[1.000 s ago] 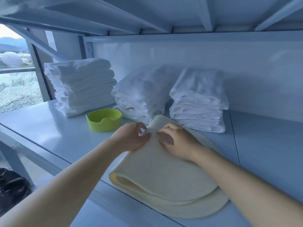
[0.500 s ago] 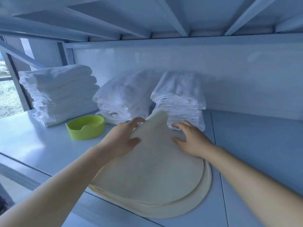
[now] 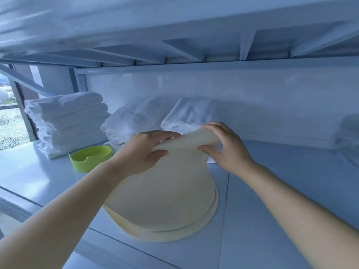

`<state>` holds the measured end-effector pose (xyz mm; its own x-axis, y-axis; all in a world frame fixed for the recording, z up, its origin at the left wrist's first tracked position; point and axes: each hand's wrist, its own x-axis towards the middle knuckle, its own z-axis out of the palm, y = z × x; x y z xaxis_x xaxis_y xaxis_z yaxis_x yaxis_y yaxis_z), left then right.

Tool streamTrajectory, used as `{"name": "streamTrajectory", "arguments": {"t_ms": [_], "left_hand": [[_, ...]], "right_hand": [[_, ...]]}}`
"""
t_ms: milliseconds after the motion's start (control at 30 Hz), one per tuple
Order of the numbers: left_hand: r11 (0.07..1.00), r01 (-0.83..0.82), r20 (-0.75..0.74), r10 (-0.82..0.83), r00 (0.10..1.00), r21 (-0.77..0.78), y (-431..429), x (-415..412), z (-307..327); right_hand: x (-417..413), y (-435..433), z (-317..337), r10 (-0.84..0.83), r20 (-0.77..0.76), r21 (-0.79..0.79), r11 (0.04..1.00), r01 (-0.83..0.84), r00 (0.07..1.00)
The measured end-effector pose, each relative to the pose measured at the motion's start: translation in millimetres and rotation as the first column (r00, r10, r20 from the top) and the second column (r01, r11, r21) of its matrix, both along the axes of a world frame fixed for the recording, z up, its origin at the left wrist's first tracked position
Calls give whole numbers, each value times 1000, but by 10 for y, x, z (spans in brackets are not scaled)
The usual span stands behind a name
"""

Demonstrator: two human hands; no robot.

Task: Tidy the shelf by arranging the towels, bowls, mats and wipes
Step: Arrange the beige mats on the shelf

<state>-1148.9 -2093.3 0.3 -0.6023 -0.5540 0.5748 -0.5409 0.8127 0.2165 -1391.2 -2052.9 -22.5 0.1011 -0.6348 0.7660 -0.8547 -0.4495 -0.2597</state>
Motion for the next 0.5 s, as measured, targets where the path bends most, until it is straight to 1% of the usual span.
{"name": "streamTrajectory", "arguments": {"t_ms": [133,333,433,500], "left_hand": [[998,50,35,-48,998,-49,161,-398,247],[991,123,79,-118,990,-59,389,-1212,623],[983,180,51,-178,983,-43,536,-1668,799],[978,201,14,-201,980,-49,633,-1976,870]], "right_hand": [[-351,249,168,-40,36,-27,999,41,999],[-1062,670,270,-200,112,-46,977,206,973],[-1419,923,335,-277,197,-104,948,301,940],[-1641,1101,382,-336,207,-155,916,370,919]]}}
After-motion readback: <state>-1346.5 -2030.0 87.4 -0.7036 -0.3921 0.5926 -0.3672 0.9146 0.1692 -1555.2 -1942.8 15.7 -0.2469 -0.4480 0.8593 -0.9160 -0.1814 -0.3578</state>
